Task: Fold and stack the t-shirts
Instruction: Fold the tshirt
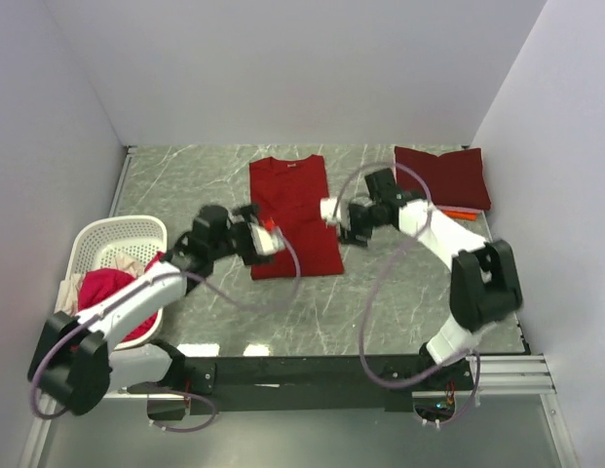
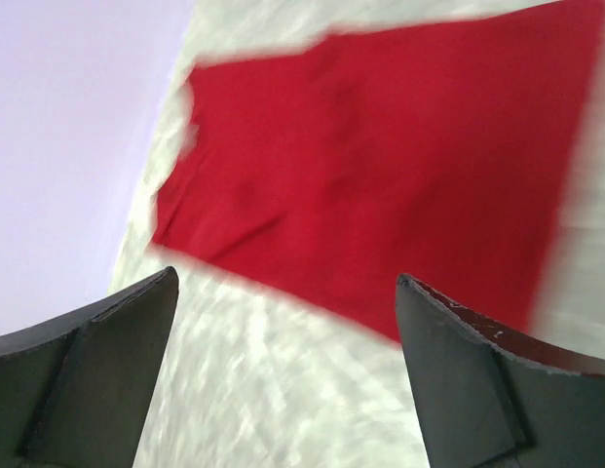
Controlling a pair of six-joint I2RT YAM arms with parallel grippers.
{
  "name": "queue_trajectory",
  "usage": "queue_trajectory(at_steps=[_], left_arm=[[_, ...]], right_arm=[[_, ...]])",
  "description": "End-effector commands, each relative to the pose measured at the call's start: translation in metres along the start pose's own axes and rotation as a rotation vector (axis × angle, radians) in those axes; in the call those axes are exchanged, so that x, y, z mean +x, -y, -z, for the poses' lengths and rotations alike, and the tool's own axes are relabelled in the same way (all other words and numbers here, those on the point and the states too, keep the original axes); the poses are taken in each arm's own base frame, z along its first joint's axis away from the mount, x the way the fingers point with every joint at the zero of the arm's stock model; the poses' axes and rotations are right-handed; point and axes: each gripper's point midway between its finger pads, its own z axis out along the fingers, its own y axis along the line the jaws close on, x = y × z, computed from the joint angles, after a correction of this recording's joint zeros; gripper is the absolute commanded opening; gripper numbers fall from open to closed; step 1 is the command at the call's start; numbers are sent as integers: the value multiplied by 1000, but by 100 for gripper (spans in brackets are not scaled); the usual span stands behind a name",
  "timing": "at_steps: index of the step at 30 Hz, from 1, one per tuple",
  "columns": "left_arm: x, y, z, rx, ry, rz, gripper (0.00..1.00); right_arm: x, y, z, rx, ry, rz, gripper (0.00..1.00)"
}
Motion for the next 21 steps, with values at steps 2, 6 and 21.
queue_trajectory(at_steps=[2, 6, 21], left_arm=[[5, 99, 2, 265, -18, -111, 97], [28, 118, -6, 298, -103, -122, 94], [92, 113, -30, 260, -257, -82, 84]], right_arm=[[-33, -92, -7, -207, 126, 322, 68], [-26, -100, -30, -147, 41, 335, 69], [8, -89, -63, -78, -160, 276, 69]])
